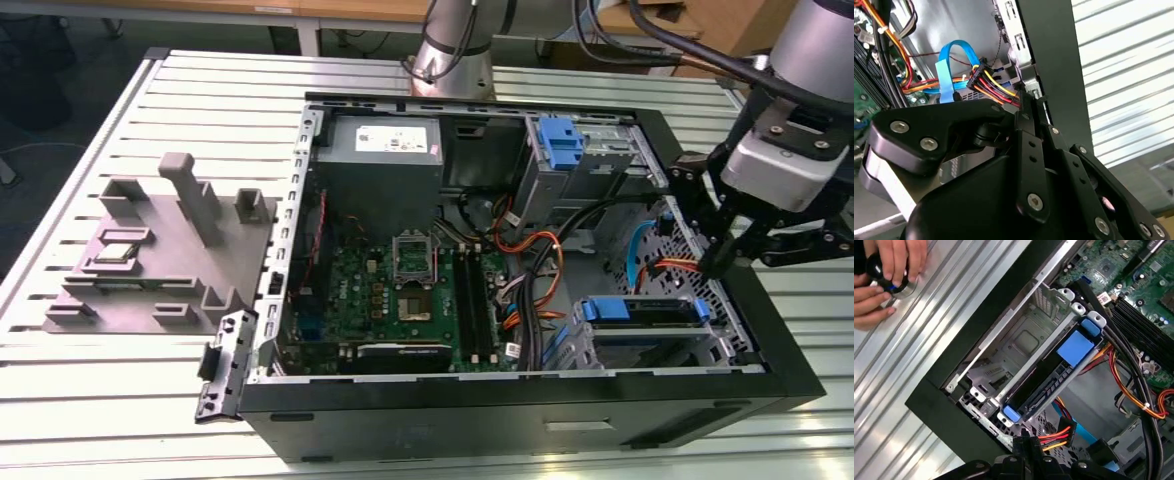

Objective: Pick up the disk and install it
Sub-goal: 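Insert the first disk wire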

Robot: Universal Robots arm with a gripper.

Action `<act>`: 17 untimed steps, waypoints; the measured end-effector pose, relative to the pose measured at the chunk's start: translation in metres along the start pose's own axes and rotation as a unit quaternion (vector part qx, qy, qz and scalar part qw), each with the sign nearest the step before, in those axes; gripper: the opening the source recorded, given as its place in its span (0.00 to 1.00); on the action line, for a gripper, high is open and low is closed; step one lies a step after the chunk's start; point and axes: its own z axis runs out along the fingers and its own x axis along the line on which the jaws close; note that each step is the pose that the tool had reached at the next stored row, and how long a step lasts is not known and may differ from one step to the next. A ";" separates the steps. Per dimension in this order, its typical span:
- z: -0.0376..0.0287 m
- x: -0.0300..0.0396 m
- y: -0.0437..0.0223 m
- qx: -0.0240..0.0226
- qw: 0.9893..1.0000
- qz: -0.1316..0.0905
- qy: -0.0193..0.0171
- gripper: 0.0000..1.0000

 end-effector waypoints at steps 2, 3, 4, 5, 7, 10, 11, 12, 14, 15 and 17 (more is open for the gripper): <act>-0.0005 -0.0019 0.0022 -0.001 1.000 0.007 0.001 0.16; -0.0008 -0.0035 0.0043 -0.001 1.000 0.007 0.001 0.16; -0.0013 -0.0053 0.0065 -0.001 1.000 0.007 0.001 0.16; -0.0015 -0.0065 0.0079 -0.001 1.000 0.007 0.001 0.16; -0.0016 -0.0074 0.0091 -0.001 1.000 0.008 0.001 0.16; -0.0015 -0.0075 0.0091 -0.004 1.000 0.028 0.002 0.16; -0.0015 -0.0075 0.0091 -0.006 0.999 0.037 0.003 0.16; -0.0014 -0.0075 0.0091 -0.007 0.999 0.046 0.004 0.16; -0.0014 -0.0075 0.0091 -0.010 0.998 0.064 0.005 0.16; -0.0013 -0.0075 0.0091 -0.011 0.997 0.073 0.006 0.16; -0.0013 -0.0075 0.0091 -0.014 0.996 0.091 0.007 0.16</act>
